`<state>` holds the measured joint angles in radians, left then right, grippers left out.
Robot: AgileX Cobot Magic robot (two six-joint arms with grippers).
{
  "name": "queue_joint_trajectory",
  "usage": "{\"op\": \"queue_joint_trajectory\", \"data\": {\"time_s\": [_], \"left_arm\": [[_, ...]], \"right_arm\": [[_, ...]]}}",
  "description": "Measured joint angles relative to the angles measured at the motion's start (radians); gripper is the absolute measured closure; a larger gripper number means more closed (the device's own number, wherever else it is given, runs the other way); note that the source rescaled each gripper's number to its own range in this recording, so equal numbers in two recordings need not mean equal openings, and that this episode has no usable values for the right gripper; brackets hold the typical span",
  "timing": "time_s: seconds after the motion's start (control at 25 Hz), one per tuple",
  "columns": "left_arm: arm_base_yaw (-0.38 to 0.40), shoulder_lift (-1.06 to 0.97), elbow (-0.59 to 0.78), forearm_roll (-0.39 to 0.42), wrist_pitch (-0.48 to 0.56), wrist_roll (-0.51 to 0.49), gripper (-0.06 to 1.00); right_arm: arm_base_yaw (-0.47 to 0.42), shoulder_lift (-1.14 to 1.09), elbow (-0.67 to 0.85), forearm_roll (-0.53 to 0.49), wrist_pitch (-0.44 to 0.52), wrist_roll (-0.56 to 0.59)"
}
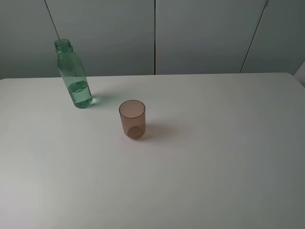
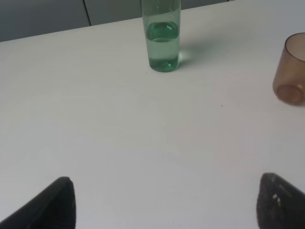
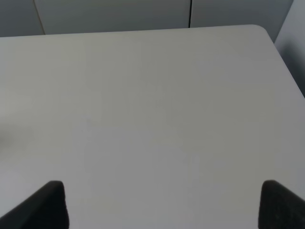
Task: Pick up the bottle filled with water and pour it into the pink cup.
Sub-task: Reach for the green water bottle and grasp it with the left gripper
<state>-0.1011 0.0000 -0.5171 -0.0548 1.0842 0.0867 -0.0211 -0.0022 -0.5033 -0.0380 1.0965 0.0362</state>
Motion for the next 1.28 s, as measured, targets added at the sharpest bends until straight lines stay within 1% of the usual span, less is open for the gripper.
{"op": "queue_joint_trajectory", "data": {"time_s": [0.64,0.72,0.84,0.92,1.0,1.08,1.2,1.28], "left_arm": [[0.000,0.000,0.000,0.000,0.000,0.000,0.01],[0.000,0.001,0.000,-0.009,0.000,0.000,0.01],[0.000,0.068,-0.039,-0.035,0.002,0.000,0.01],[0.000,0.166,-0.076,-0.044,-0.006,0.000,0.01],[0.000,0.264,-0.112,-0.064,-0.042,0.006,0.01],[0.000,0.363,-0.135,-0.109,-0.102,0.023,0.01],[0.000,0.479,-0.144,-0.183,-0.241,0.052,0.01],[0.000,0.546,-0.144,-0.205,-0.325,0.062,0.01]], "right_arm": [[0.000,0.000,0.000,0.000,0.000,0.000],[0.000,0.000,0.000,0.000,0.000,0.000],[0.000,0.000,0.000,0.000,0.000,0.000],[0.000,0.000,0.000,0.000,0.000,0.000],[0.000,0.000,0.000,0.000,0.000,0.000],[0.000,0.000,0.000,0.000,0.000,0.000],[0.000,0.000,0.000,0.000,0.000,0.000],[0.000,0.000,0.000,0.000,0.000,0.000]]}}
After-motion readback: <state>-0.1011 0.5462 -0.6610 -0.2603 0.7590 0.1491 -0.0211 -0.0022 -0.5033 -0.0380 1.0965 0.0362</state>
